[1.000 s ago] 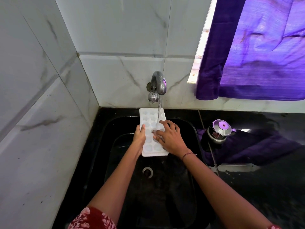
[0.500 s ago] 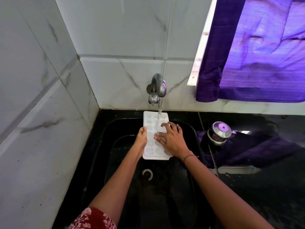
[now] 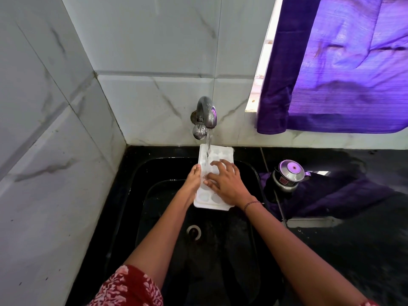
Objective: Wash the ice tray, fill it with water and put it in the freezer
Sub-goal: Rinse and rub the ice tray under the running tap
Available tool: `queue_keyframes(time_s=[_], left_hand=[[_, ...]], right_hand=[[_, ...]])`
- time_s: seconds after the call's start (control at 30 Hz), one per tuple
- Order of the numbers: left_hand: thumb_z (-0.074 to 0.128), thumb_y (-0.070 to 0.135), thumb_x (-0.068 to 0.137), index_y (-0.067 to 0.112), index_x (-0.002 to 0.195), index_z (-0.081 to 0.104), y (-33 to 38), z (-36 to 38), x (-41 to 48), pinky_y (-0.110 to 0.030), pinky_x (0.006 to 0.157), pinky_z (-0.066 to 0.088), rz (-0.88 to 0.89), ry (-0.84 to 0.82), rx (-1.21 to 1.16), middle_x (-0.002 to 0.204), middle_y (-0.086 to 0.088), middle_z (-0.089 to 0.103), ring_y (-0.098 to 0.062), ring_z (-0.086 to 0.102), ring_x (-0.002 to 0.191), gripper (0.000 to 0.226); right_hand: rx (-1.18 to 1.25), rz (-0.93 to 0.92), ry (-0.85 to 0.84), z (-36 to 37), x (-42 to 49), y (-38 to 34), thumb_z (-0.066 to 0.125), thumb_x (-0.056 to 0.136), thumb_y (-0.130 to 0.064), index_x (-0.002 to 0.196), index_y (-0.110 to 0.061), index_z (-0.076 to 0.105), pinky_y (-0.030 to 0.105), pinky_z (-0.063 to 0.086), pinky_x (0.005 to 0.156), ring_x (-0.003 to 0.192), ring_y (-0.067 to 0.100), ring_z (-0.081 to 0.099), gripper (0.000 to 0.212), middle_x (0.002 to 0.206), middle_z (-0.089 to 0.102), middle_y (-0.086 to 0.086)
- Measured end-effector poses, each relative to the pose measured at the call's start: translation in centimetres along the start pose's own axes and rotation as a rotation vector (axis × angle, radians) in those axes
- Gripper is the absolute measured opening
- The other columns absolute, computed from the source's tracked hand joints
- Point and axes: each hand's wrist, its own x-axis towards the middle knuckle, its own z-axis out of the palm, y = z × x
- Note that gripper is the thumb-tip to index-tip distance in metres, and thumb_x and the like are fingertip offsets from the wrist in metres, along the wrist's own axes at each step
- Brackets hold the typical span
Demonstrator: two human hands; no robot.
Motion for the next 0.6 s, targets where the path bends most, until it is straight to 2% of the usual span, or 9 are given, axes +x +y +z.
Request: queue_keyframes(time_s=[0.13, 0.27, 0.3, 0.37, 0.43, 0.5, 0.6], left_hand=[[0.029, 0.04, 0.102, 0.019, 0.142, 0.035, -0.4, -0.3, -0.1, -0.035, 0.099, 0.046, -0.003, -0.002, 0.002, 0.137, -0.004, 0.048, -0.022, 0.052, 0.121, 0.046], [0.034, 0.032, 0.102, 0.013, 0.13, 0.043, -0.4, -1.0, -0.6, -0.029, 0.071, 0.053, 0.03, 0.008, -0.02, 0.112, -0.009, 0.058, -0.019, 0.061, 0.09, 0.035], [0.039, 0.03, 0.101, 0.011, 0.128, 0.044, -0.6, -1.2, -0.9, -0.031, 0.071, 0.054, 0.049, 0.014, 0.005, 0.111, -0.011, 0.06, -0.02, 0.062, 0.089, 0.033], [0.05, 0.026, 0.097, 0.012, 0.128, 0.044, -1.1, -1.9, -1.1, -0.04, 0.081, 0.055, 0.1, 0.043, 0.094, 0.117, -0.014, 0.062, -0.024, 0.064, 0.097, 0.035], [0.054, 0.027, 0.094, 0.018, 0.128, 0.043, -1.6, -2.9, -1.1, -0.048, 0.089, 0.053, 0.148, 0.094, 0.236, 0.119, -0.012, 0.062, -0.027, 0.063, 0.101, 0.037], [0.054, 0.027, 0.094, 0.02, 0.128, 0.042, -1.6, -3.8, -1.4, -0.046, 0.089, 0.052, 0.188, 0.145, 0.374, 0.119, -0.008, 0.062, -0.026, 0.062, 0.102, 0.037], [0.053, 0.026, 0.094, 0.016, 0.129, 0.04, -1.9, -4.6, -1.9, -0.036, 0.082, 0.049, 0.268, 0.205, 0.575, 0.117, -0.008, 0.062, -0.027, 0.061, 0.102, 0.038]], right_hand=[[-0.039, -0.009, -0.019, 0.3, 0.1, -0.6, 0.003, 0.082, -0.066, 0.124, -0.032, 0.056, 0.053, 0.007, 0.116, 0.143, 0.027, 0.012, 0.076, 0.151, 0.026, 0.001], [0.063, -0.047, -0.095, 0.9, 0.0, -0.7, 0.027, 0.094, -0.057, 0.131, -0.03, 0.05, 0.048, 0.011, 0.116, 0.142, 0.027, 0.011, 0.051, 0.151, 0.024, 0.003], [0.087, -0.059, -0.098, 1.0, -0.1, -0.7, 0.028, 0.093, -0.057, 0.131, -0.028, 0.049, 0.047, 0.015, 0.115, 0.141, 0.027, 0.013, 0.052, 0.15, 0.026, 0.005], [0.122, -0.079, -0.078, 1.3, -0.2, -0.8, 0.028, 0.092, -0.056, 0.131, -0.021, 0.046, 0.044, 0.023, 0.113, 0.138, 0.026, 0.02, 0.055, 0.146, 0.029, 0.007], [0.179, -0.077, -0.059, 1.9, -0.5, -1.1, 0.039, 0.095, -0.048, 0.128, -0.018, 0.046, 0.039, 0.025, 0.113, 0.134, 0.023, 0.024, 0.045, 0.143, 0.032, 0.006], [0.216, -0.069, -0.052, 2.8, -0.9, -1.2, 0.048, 0.095, -0.038, 0.124, -0.017, 0.048, 0.035, 0.028, 0.112, 0.132, 0.022, 0.027, 0.035, 0.14, 0.035, 0.005], [0.239, -0.042, -0.085, 3.7, -1.2, -1.5, 0.051, 0.095, -0.028, 0.121, -0.017, 0.05, 0.03, 0.031, 0.108, 0.129, 0.02, 0.029, 0.028, 0.136, 0.037, 0.003]])
